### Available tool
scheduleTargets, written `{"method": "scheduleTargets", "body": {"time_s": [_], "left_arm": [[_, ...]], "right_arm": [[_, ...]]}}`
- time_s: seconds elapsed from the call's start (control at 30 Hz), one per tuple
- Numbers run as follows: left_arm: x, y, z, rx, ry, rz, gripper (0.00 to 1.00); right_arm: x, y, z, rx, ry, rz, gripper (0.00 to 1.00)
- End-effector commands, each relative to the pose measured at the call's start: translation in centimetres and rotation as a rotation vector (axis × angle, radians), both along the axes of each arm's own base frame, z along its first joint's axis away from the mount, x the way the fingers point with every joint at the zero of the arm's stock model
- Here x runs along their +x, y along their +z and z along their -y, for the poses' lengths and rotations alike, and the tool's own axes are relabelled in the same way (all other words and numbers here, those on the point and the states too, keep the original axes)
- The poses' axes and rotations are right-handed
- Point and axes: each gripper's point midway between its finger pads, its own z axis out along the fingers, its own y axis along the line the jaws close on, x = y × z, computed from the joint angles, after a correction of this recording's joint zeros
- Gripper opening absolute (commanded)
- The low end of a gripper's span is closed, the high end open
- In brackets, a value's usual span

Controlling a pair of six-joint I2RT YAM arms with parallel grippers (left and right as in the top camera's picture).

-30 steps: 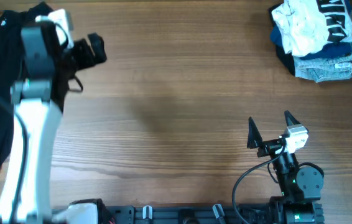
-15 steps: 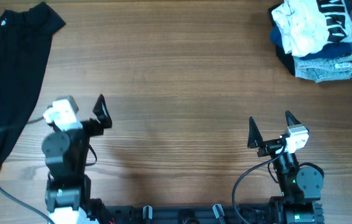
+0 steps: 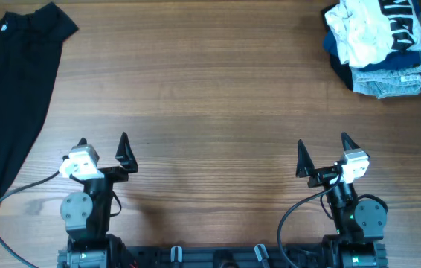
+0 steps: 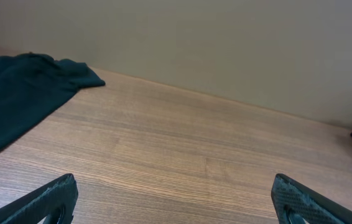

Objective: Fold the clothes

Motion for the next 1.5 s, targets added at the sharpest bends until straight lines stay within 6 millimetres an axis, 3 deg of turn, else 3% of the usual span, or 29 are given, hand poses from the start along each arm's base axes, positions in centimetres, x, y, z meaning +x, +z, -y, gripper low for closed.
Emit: {"method": "scheduleTargets", "body": {"time_s": [0.0, 0.57, 0.67, 0.77, 1.47], "left_arm": [[-0.3, -0.1, -0.3, 0.008, 0.013, 0.024, 1.0], [-1.3, 2.2, -0.2, 0.02, 0.014, 0.13, 1.0], [-1.3, 1.7, -0.2, 0.017, 0.013, 0.112, 1.0], [-1.4, -0.5, -0.2, 0.008, 0.013, 0.024, 1.0], [-1.4, -0.3, -0.2, 0.01, 0.017, 0.029, 1.0]], "right_arm": [[0.0, 0.3, 0.1, -0.009, -0.009, 0.015, 1.0], [0.0, 0.3, 0.1, -0.009, -0.009, 0.015, 1.0], [0.0, 0.3, 0.1, -0.01, -0.009, 0.015, 1.0], [0.0, 0.3, 0.1, -0.009, -0.009, 0.015, 1.0], [0.0, 0.3, 0.1, -0.009, -0.009, 0.015, 1.0]]}}
